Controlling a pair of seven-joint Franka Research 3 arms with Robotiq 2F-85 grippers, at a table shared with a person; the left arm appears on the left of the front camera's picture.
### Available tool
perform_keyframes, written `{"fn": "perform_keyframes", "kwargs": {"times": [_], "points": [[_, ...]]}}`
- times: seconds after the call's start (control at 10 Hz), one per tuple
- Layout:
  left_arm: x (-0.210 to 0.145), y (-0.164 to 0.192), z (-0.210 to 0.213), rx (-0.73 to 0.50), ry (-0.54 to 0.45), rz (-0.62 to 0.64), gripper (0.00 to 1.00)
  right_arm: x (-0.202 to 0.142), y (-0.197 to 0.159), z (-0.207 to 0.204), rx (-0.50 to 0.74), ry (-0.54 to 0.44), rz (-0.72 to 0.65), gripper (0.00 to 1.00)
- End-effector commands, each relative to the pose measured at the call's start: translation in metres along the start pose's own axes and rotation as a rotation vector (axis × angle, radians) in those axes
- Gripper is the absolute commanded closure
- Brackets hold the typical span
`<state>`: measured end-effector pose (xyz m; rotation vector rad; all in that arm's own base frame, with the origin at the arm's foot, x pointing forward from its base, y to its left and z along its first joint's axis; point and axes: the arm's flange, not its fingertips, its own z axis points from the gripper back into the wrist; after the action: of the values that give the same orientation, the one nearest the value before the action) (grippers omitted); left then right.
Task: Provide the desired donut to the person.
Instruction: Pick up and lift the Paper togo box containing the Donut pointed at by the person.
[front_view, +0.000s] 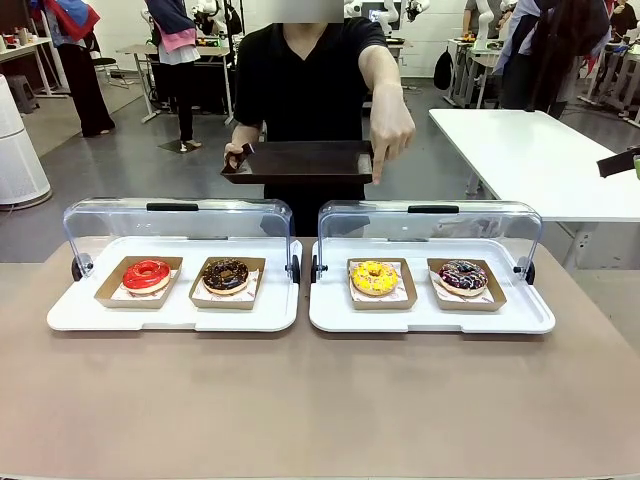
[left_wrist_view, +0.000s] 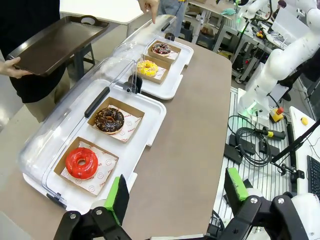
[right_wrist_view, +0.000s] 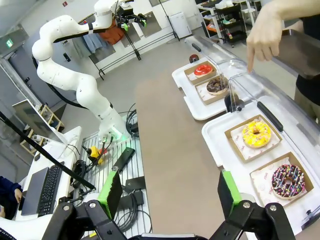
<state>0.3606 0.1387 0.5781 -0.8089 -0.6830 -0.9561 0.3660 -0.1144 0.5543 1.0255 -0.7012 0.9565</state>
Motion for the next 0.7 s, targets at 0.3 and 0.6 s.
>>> {"fn": "perform_keyframes", "kwargs": {"times": [0.3,0.6], "points": [[0.0002,-0.0006,0.0041,-0.008,-0.005,-0.001,0.0,-0.001,0.0,0.0011,0.005,-0.006,0.0,0.0],[0.0002,-0.0006,0.0041,-0.008,-0.005,-0.001,0.0,-0.001,0.0,0.0011,0.005,-0.006,0.0,0.0]]}}
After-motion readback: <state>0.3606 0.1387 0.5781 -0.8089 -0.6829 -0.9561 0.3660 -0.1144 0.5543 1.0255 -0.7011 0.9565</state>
